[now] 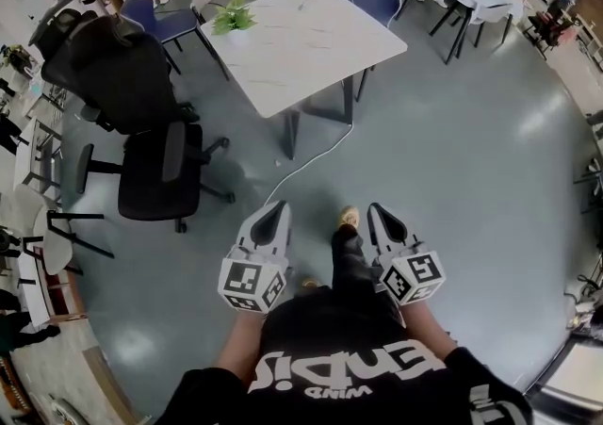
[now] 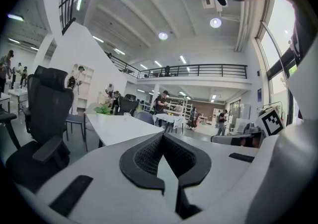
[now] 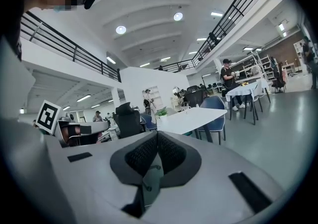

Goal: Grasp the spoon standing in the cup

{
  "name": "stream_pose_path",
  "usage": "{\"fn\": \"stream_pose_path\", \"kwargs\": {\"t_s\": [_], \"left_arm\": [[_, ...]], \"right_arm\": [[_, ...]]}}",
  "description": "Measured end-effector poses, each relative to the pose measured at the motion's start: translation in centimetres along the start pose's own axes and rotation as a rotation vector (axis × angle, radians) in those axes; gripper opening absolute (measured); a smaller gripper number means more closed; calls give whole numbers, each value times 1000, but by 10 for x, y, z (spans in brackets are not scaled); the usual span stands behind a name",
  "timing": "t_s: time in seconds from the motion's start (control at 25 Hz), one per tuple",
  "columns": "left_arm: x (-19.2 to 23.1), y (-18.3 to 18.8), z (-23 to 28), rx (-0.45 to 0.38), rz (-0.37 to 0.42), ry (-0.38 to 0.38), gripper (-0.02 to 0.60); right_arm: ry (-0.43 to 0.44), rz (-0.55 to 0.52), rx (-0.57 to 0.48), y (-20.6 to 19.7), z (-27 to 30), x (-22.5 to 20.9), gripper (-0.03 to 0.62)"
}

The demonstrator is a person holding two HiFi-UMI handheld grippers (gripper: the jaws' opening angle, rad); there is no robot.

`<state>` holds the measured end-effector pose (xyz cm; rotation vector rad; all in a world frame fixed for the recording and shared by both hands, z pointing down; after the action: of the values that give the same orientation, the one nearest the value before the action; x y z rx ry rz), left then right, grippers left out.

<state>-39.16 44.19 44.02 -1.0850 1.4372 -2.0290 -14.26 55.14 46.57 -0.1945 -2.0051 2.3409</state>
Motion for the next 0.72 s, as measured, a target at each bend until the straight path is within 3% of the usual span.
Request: {"fn": "stream_pose_path", "kwargs": {"t_s": [0.72], "left_arm": [[45, 39, 104, -7, 24, -14, 14]], "right_arm": [[-1, -13, -24, 20, 100, -64, 12]]}}
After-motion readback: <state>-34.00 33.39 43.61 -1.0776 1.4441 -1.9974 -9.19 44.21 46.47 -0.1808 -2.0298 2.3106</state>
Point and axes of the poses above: the fingertips, and each gripper's own axes: z forward along the fingers, x to its left, y out of its top, the point moved 10 cm from there along -z, backward along the fingers, and after that the axes turned 12 degrees about -z, right-handed, at the moved point
